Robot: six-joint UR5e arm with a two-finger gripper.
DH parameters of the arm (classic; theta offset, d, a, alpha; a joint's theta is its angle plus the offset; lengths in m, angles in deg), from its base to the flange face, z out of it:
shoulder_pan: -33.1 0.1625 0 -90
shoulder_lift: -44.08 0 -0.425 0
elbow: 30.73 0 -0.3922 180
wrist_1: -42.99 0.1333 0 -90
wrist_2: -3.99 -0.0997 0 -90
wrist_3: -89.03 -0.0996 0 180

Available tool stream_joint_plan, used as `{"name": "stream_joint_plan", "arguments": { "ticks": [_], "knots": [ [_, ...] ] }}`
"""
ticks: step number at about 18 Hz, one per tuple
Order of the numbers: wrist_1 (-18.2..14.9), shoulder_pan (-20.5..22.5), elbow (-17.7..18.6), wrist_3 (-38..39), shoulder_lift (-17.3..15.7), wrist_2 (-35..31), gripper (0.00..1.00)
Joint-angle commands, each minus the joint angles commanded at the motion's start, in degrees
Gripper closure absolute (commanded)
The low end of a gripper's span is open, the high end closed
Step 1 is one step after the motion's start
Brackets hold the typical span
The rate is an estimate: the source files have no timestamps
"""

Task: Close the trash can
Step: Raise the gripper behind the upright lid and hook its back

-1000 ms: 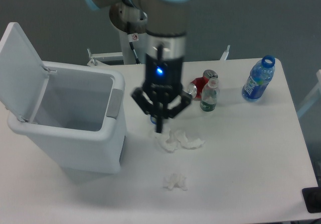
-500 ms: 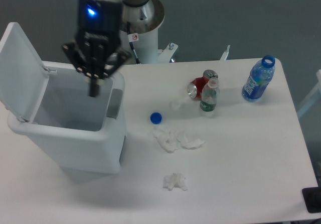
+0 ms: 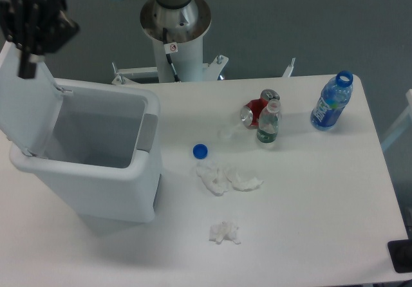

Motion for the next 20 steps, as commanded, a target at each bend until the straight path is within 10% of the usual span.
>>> {"name": "stream_joint_plan", "arguments": {
  "ticks": [20],
  "knots": [
    [-5.79,-4.40,0.62,-9.49,0.09,-1.67,1.00]
  ]
}}
